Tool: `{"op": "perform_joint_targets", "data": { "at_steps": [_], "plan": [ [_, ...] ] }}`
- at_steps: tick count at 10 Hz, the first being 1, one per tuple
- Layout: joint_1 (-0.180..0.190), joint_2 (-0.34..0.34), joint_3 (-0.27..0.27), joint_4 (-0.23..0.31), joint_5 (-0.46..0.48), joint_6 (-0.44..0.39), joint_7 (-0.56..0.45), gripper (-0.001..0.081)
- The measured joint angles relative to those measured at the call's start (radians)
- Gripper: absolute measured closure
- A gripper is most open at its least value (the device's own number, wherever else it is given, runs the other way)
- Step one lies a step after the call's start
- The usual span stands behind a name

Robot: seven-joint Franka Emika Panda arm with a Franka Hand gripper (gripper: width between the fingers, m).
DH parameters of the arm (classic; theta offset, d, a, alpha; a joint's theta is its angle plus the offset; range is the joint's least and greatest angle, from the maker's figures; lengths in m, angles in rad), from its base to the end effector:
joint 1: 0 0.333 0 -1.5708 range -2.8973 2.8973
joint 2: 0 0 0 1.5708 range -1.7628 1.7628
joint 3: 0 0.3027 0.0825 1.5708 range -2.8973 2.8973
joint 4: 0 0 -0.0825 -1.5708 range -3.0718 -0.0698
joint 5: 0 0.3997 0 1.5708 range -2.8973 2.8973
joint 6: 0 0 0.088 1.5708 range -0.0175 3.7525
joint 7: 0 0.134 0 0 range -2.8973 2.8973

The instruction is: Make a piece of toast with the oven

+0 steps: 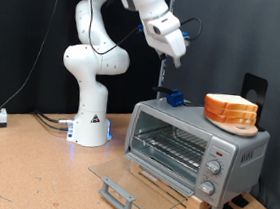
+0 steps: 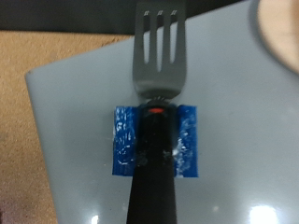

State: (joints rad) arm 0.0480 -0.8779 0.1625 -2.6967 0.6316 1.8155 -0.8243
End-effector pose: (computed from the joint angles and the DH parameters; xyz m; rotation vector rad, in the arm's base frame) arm 0.3053 0.1267 0.4467 -2.4529 -1.0633 -0.2193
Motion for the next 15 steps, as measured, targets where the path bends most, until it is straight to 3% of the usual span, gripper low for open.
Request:
{"op": "perform_joint_targets", "data": {
  "at_steps": [6, 8, 15],
  "plan": [
    [0.028, -0.005, 0.111, -0.098, 0.013, 0.092, -0.020, 0.0002],
    [0.028, -0.009, 0.146, -0.127, 0.029, 0.165, -0.019, 0.0002],
    [0.026, 0.022, 0.233, -0.154, 0.086, 0.221, 0.006, 0.0002]
  ]
}}
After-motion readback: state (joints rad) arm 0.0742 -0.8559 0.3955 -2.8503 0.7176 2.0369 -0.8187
